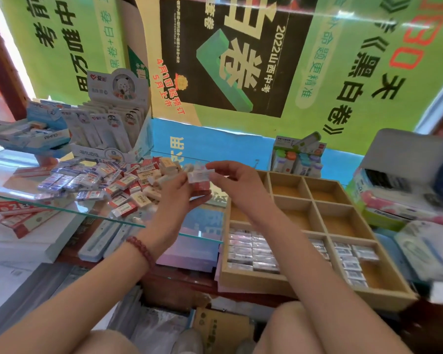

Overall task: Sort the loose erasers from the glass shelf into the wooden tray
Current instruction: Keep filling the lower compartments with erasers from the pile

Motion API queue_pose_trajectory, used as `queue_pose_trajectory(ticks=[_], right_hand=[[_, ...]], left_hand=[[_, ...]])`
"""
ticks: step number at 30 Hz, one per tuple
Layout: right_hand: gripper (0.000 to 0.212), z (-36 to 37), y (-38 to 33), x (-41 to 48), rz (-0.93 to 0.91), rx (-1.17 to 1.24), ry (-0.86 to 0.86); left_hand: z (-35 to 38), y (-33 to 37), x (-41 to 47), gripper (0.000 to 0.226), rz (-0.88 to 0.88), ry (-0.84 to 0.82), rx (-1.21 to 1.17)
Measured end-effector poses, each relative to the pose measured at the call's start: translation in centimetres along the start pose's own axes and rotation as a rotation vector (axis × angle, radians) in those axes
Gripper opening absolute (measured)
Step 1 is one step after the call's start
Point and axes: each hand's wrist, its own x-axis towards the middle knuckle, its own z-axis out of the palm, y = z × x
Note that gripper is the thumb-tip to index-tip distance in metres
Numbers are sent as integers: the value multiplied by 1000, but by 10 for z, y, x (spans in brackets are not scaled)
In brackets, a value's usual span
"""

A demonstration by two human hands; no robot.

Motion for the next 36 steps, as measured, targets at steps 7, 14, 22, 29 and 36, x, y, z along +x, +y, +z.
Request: queue_pose_trajectory(ticks=[7, 14, 22, 29, 36], right_hand=[[11, -44, 1, -24, -118, -286, 85], [33, -133, 12, -76, -86, -621, 129], [38, -214, 32, -132, 130, -662, 139], [39, -236, 39, -151, 362, -927, 52], [34, -229, 41, -149, 542, -1069, 25]], left_hand=[[63, 13, -9, 34, -93, -90, -189], [145, 5, -34, 7, 202, -220, 368], [230, -17, -72, 35, 72, -664, 402], [229, -29, -60, 64, 237, -1005, 751], [223, -34, -53, 60, 527, -989, 1004]])
